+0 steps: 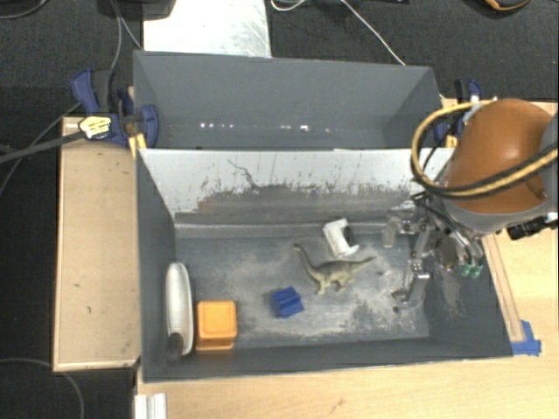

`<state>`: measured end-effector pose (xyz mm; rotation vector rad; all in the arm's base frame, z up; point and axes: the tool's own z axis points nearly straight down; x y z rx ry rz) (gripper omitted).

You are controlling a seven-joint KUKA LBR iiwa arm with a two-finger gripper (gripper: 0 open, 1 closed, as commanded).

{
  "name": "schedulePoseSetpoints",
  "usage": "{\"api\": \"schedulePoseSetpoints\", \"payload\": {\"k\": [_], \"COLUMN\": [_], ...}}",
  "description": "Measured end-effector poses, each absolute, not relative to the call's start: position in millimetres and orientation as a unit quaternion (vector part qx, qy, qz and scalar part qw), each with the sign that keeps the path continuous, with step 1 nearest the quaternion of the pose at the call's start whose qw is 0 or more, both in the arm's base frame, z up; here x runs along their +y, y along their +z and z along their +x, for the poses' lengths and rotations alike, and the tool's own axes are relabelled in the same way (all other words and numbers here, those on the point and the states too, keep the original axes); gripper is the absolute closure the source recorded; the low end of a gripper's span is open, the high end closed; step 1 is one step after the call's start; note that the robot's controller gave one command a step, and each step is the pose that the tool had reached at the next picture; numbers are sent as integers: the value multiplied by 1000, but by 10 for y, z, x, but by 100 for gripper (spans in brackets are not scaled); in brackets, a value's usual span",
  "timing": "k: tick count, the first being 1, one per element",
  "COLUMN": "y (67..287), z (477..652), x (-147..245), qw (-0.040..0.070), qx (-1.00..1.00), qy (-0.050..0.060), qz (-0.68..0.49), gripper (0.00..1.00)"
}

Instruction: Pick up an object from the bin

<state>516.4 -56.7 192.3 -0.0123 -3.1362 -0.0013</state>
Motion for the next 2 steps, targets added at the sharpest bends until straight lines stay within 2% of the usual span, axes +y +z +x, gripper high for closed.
{"api": "schedulePoseSetpoints", "payload": {"k": [1, 2], "y": [1968, 1077], "z": [5181, 5387], "x": [-566, -111], "qw": [-2, -1], "qx": [-1000, -996], "qy": [0, 0], "qz": [-3, 93], "gripper": [0, 0]}}
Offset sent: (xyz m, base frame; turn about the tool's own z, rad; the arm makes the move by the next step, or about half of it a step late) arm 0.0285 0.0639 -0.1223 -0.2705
